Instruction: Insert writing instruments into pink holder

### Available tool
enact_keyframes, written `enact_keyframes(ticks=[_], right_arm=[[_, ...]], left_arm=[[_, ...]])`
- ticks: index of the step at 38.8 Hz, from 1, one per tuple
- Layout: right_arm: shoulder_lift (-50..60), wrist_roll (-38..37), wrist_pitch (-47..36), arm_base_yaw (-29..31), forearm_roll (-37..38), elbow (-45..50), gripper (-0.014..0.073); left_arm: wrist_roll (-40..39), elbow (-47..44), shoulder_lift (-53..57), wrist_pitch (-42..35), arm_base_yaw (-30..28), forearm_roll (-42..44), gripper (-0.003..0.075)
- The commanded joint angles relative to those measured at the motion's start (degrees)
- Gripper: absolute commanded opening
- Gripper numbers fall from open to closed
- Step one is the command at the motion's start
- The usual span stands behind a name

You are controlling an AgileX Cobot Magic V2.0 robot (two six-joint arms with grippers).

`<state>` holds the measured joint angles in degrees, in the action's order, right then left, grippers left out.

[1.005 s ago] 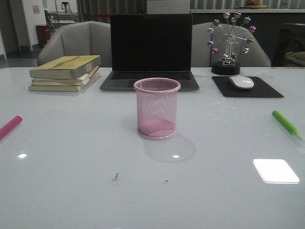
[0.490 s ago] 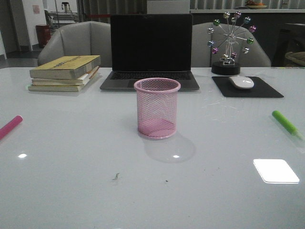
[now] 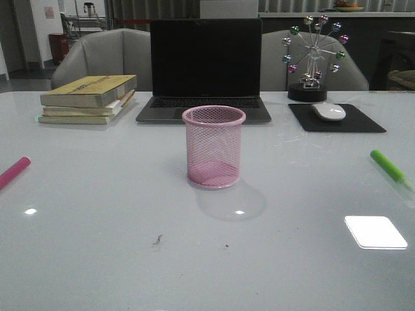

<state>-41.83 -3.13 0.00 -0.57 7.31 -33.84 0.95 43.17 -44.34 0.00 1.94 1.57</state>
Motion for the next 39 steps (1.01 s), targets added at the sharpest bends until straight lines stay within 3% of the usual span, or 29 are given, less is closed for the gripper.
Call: enact_keyframes(ticks=[1,6,14,39], right_arm=[[-1.8,-0.8,2.0,0.1,-5.0,-3.2,0.0032],[-5.1,-0.8,10.1,0.1,-6.7,-3.7,0.0032],[-10.4,-0.8,11.2,0.1,-5.7,-3.8,0.0032],[-13.5,-0.8,15.5,0.1,-5.7,-6.3,0.0032]], left_arm=[[-0.3,2.3,-2.9,-2.9,-0.1,0.0,0.0092],[-0.3,2.3,-6.0,2.3,-0.1,0.0,0.0092],[-0.3,1.4,-7.5,7.4,-0.1,-4.6,0.0093],[-0.3,-6.6,-3.9,2.7,-0.1,-4.8,0.0092]])
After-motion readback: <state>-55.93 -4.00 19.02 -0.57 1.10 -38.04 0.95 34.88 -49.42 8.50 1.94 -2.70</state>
